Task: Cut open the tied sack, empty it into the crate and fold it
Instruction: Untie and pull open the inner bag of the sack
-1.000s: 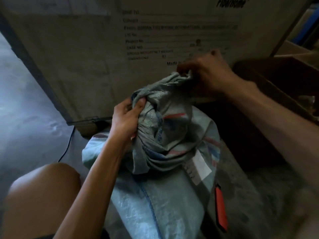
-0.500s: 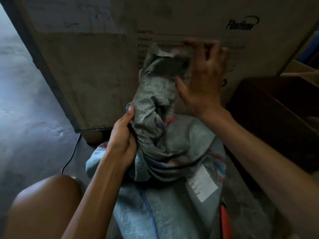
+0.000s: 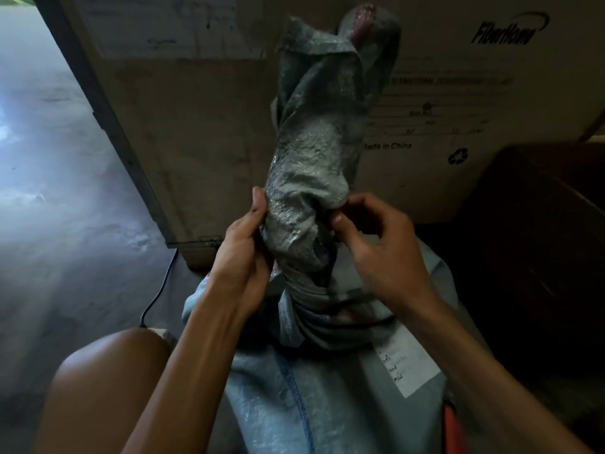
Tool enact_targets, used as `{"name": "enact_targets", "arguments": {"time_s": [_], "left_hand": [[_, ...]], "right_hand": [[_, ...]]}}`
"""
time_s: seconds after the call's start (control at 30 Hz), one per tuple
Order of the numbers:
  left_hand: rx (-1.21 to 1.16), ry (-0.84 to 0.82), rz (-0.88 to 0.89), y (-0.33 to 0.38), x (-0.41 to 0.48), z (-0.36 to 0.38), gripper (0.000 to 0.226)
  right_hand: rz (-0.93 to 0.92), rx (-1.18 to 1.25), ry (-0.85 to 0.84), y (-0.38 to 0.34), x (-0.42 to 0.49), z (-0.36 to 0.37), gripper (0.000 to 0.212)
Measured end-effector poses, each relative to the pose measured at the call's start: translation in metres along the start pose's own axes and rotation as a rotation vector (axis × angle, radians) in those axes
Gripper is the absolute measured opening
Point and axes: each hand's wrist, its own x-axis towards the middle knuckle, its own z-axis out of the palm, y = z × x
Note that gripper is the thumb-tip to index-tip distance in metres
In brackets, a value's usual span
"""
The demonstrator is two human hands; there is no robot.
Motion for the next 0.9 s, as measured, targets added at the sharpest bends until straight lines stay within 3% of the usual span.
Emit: {"name": "enact_targets", "arguments": {"time_s": [0.13, 0.2, 0.3, 0.33, 0.4, 0.47, 0.57, 0.73, 0.9], "left_hand": [[0.416, -0.008, 0.03, -0.011, 0.0, 0.004, 0.046], [0.641, -0.053, 0.02, -0.015, -0.001, 0.003, 0.045], [0.59, -0.047, -0.054, -0.012, -0.002, 0.004, 0.081], [0.564, -0.045, -0.054, -0.01, -0.003, 0.006, 0.079], [0.618, -0.076, 0.004, -0.004, -0.007, 0.013, 0.052], [0.716, 0.031, 0.121, -0.003, -0.007, 0.018, 0.027], [0.806, 0.21, 0.235, -0.004, -0.002, 0.016, 0.024], [0.48, 0.182, 0.109, 0.005, -0.003, 0.01, 0.027], [-0.009, 0.159, 0.013, 0.013, 0.001, 0.001, 0.044]], "right_hand": [[0.105, 0.223, 0.098, -0.005, -0.005, -0.004, 0.026], [0.129, 0.191, 0.143, 0.001, -0.002, -0.008, 0.02], [0.089, 0.076, 0.118, 0.005, 0.0, -0.011, 0.016], [0.056, 0.052, 0.088, 0.005, 0.0, -0.011, 0.015], [-0.009, 0.004, 0.026, 0.003, 0.002, -0.013, 0.017], [-0.041, -0.089, 0.009, 0.002, 0.004, -0.015, 0.023], [-0.015, -0.212, 0.053, 0.0, 0.008, -0.02, 0.034], [0.14, -0.014, 0.005, 0.001, 0.009, -0.031, 0.045], [0.228, 0.2, -0.098, 0.009, -0.005, -0.02, 0.03]]}}
